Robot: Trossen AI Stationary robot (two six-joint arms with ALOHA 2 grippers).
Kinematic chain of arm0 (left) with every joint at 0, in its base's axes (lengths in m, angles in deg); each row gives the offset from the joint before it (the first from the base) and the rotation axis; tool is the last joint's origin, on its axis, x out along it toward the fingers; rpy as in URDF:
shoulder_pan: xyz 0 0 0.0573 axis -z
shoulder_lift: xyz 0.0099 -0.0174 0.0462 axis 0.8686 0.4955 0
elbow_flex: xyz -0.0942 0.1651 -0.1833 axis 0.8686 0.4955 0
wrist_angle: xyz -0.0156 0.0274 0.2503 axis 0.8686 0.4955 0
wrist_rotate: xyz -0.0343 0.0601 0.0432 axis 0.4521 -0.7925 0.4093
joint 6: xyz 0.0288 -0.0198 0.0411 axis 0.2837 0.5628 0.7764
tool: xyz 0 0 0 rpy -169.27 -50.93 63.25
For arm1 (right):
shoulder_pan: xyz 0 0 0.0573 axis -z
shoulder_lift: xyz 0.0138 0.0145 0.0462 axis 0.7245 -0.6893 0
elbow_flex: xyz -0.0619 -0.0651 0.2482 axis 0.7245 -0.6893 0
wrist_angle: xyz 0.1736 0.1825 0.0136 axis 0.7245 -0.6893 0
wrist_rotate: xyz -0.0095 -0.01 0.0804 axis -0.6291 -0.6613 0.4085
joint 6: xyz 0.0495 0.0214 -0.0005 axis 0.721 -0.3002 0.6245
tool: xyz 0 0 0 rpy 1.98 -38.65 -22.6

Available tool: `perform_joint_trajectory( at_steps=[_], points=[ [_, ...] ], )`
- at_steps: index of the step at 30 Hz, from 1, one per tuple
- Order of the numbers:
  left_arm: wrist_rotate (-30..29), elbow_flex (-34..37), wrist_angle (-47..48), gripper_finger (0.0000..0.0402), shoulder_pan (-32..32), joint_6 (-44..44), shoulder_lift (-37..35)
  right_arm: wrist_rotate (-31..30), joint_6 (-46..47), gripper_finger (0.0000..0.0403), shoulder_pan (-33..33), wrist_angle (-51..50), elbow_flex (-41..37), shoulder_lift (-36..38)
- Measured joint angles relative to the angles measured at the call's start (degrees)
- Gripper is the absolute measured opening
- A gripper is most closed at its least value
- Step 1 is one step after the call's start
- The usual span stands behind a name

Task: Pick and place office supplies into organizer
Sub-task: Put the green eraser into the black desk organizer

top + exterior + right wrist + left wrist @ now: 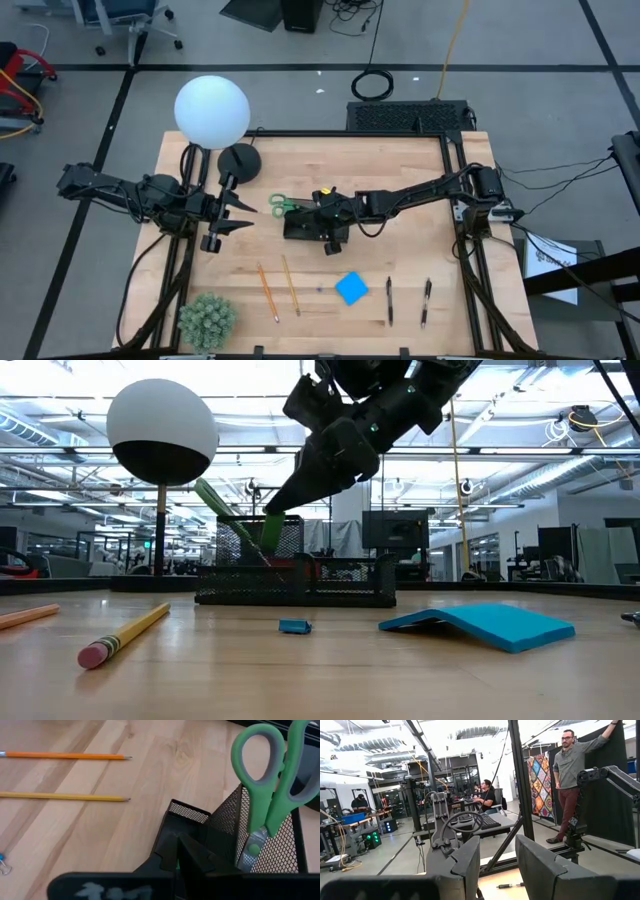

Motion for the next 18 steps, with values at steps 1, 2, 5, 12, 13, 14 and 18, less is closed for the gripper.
perform_joint_trajectory(
  at_steps=[1, 2, 5, 12, 13, 14, 18],
  points=[
    [0.0, 0.0, 0.0, 0.0131, 0.0, 0.0, 0.0, 0.0, -0.1, 0.0, 0.0, 0.0, 0.0, 0.0],
    [0.0, 0.0, 0.0, 0.0131, 0.0, 0.0, 0.0, 0.0, -0.1, 0.0, 0.1, 0.0, 0.0, 0.0],
    [0.0, 0.0, 0.0, 0.0131, 0.0, 0.0, 0.0, 0.2, 0.7, 0.0, 0.5, -0.4, 0.0, 0.0],
    [0.0, 0.0, 0.0, 0.0131, 0.0, 0.0, 0.0, 0.1, 1.0, 0.0, 1.1, -1.9, 0.0, 0.0],
    [0.0, 0.0, 0.0, 0.0131, 0.0, 0.0, 0.0, 0.1, 1.0, 0.0, 1.1, -1.9, 0.0, 0.0],
    [0.0, 0.0, 0.0, 0.0131, 0.0, 0.0, 0.0, 0.1, 1.0, 0.0, 1.0, -2.0, 0.0, 0.0],
    [0.0, 0.0, 0.0, 0.0131, 0.0, 0.0, 0.0, 0.0, 1.2, 0.0, 1.1, -2.0, 0.0, 0.0]
  ],
)
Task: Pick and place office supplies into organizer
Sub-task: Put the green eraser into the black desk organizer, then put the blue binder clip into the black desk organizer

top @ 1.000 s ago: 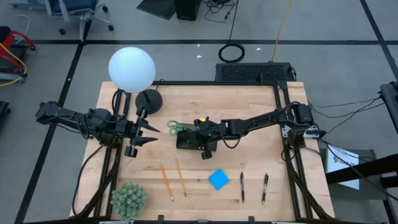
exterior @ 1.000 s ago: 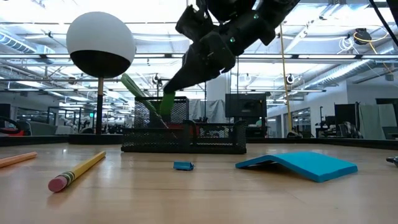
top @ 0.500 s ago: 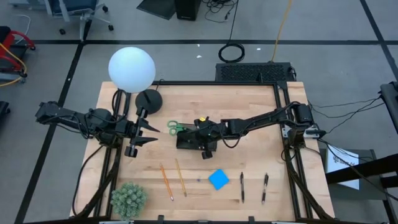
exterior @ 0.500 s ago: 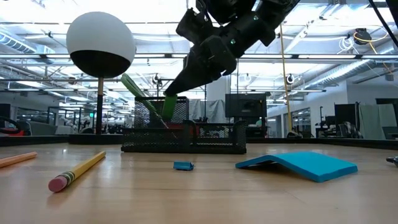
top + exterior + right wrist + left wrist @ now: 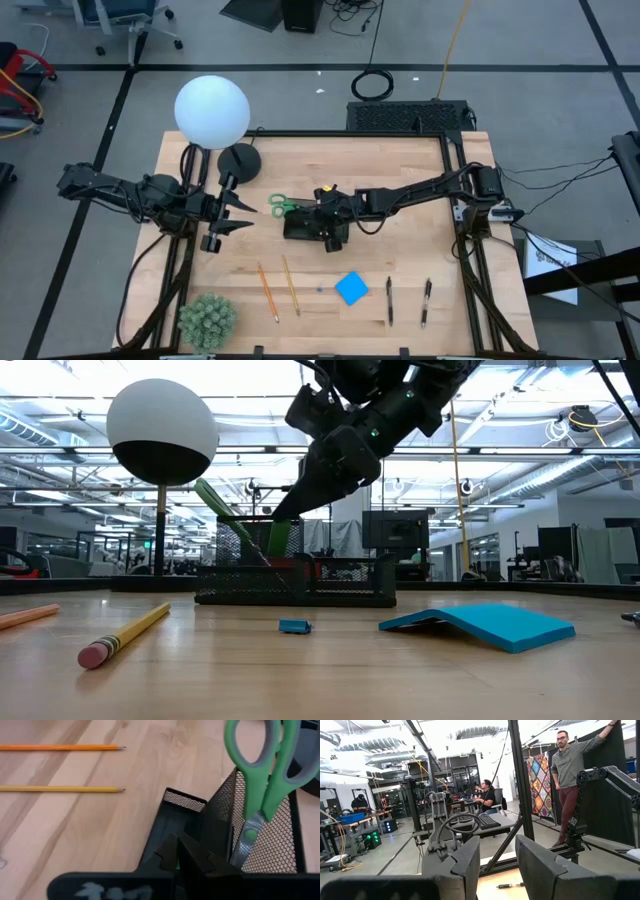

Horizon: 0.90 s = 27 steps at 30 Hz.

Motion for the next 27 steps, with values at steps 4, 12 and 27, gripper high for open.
perform_joint_trajectory(
  at_steps=[4, 12, 27],
  points=[
    [0.0, 0.0, 0.0, 0.0131, 0.0, 0.0, 0.0, 0.1, 0.0, 0.0, 0.0, 0.0, 0.0, 0.0],
    [0.0, 0.0, 0.0, 0.0131, 0.0, 0.0, 0.0, 0.2, 1.1, 0.0006, 0.0, -0.3, 0.0, 0.0],
    [0.0, 0.0, 0.0, 0.0131, 0.0, 0.0, 0.0, 2.7, 1.6, 0.0095, 0.0, -1.4, 0.0, 0.0]
  ],
)
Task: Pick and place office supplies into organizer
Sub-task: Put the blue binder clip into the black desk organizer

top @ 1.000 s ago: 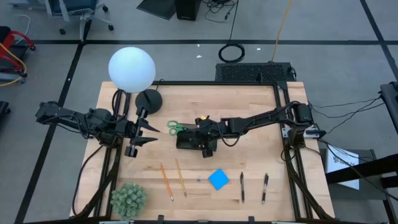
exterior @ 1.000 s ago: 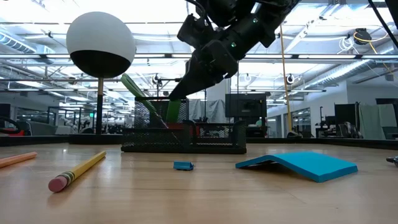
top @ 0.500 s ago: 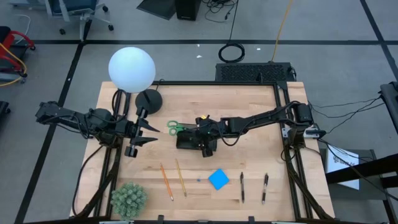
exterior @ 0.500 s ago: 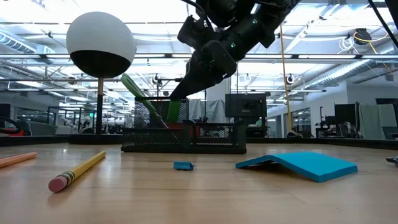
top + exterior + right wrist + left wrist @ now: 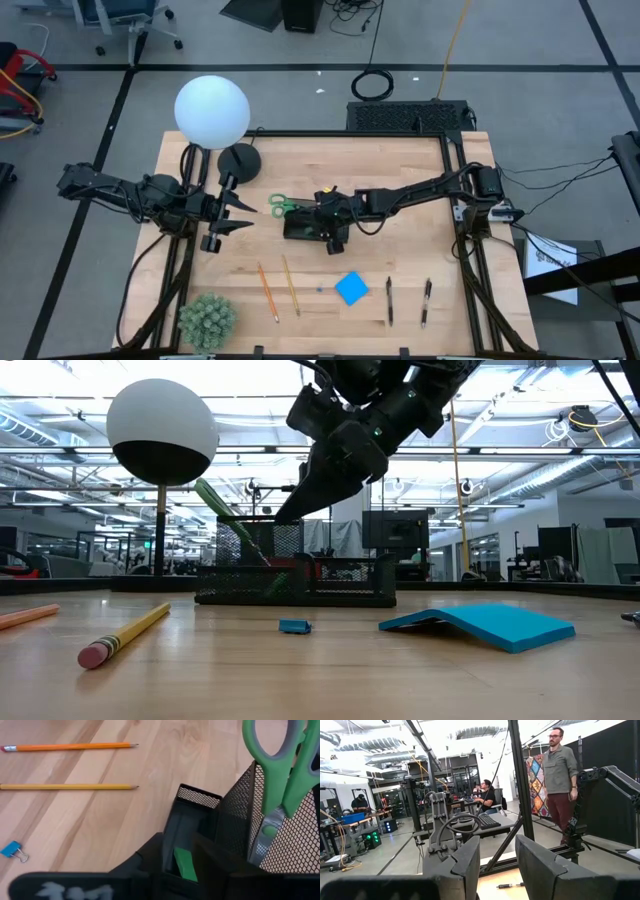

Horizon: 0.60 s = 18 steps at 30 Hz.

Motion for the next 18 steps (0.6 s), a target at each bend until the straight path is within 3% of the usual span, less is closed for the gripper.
perform_joint_trajectory(
  at_steps=[8, 18],
  points=[
    [0.0, 0.0, 0.0, 0.0131, 0.0, 0.0, 0.0, 0.0, 0.0, 0.013, -1.0, 0.0, 0.0, 0.0],
    [0.0, 0.0, 0.0, 0.0131, 0.0, 0.0, 0.0, 0.0, -0.3, 0.0136, -5.4, -3.3, 0.0, 0.4]
  ],
)
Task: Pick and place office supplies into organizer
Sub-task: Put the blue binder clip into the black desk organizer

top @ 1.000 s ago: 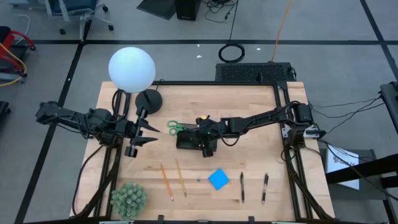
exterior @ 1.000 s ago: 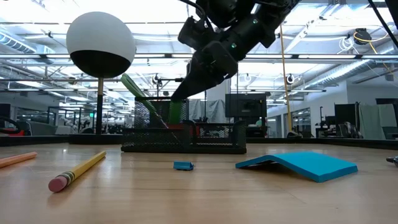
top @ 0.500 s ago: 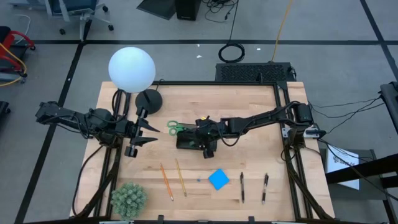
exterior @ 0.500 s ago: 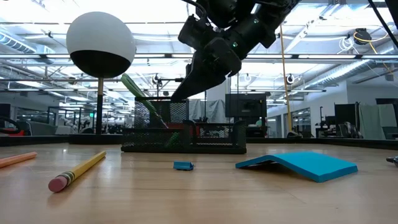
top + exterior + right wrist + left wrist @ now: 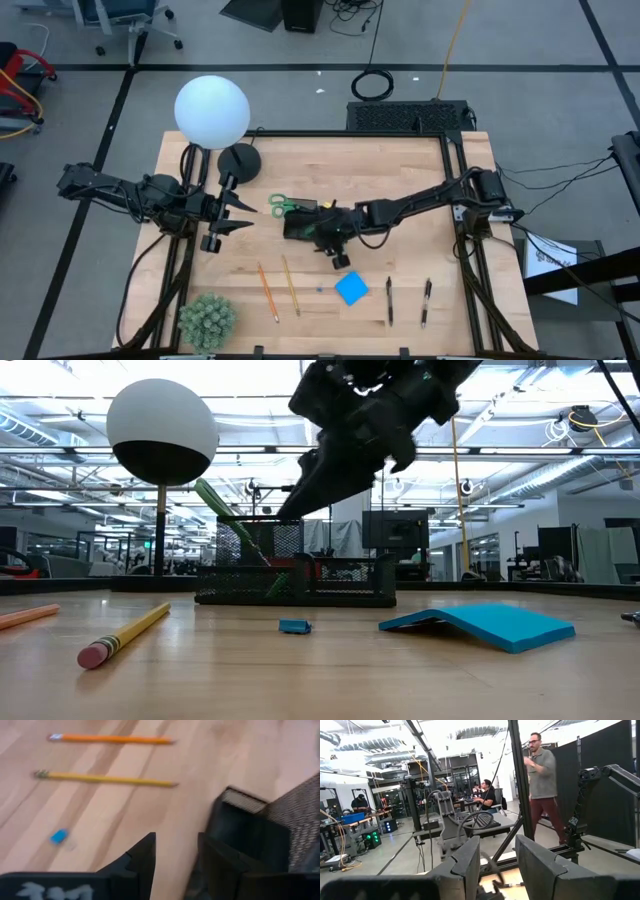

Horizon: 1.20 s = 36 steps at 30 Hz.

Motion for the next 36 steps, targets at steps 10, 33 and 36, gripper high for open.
perform_joint_trajectory(
  at_steps=[10, 33, 36],
  points=[
    [0.0, 0.0, -0.1, 0.0131, 0.0, 0.3, 0.0, -1.5, -2.7, 0.0146, -4.1, -16.1, 5.8, 0.0],
    [0.0, 0.0, -0.1, 0.0131, 0.0, 0.7, 0.0, -1.3, -11.4, 0.0178, -9.3, -27.9, 17.0, -7.3],
    [0.0, 0.0, -0.1, 0.0131, 0.0, 0.7, 0.0, -1.1, -11.6, 0.0177, -9.9, -27.8, 17.5, -8.2]
  ],
)
